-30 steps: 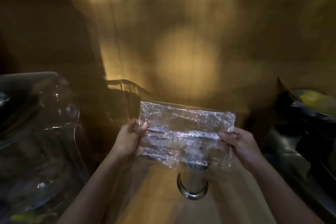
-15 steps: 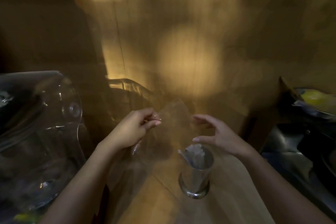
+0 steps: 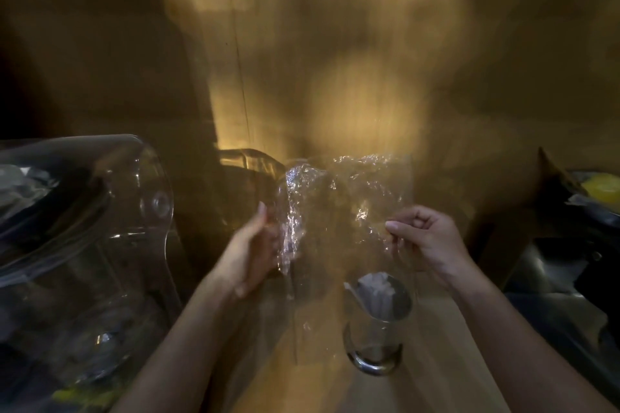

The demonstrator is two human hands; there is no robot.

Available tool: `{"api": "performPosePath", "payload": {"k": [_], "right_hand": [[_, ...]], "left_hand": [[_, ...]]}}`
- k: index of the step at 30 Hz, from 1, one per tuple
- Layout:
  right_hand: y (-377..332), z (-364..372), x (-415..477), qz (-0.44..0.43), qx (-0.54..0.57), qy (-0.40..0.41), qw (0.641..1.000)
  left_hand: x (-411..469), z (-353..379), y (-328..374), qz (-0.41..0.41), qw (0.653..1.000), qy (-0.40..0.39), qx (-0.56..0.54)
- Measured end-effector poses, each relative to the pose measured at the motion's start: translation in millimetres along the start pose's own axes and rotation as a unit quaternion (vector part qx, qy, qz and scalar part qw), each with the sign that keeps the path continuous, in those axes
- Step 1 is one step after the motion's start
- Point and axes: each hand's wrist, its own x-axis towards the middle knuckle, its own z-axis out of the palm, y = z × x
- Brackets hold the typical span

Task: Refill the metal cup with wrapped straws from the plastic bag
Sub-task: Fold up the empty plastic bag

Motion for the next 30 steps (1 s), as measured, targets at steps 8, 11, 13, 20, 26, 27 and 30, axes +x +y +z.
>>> {"api": "performPosePath", "payload": {"k": [8, 11, 13, 20, 26, 27, 30], "right_hand": [[12, 8, 1, -0.010, -0.014, 0.002, 1.000], [19, 12, 4, 0.011, 0.045, 0.008, 0.999], [20, 9, 4, 0.031, 0.081, 0.010, 0.996], [27, -7, 2, 0.086, 0.092, -0.042, 0.991], [32, -17, -5, 0.120, -0.034, -0.073, 0.989], [32, -18, -6, 0.118, -0.047, -0.076, 0.989], [34, -22, -6, 0.107, -0.069, -0.070, 0.989]], "left_hand": [[9, 12, -15, 0.099, 0.978, 0.171, 0.061], [11, 8, -20, 0.108, 0.971, 0.203, 0.062], [10, 4, -22, 0.060, 0.985, 0.147, 0.066], [2, 10, -27, -0.014, 0.990, 0.111, 0.088], [2, 10, -26, -0.002, 0.986, 0.126, 0.105], [3, 10, -27, 0.006, 0.986, 0.129, 0.107], [3, 10, -28, 0.029, 0.978, 0.134, 0.159]]}}
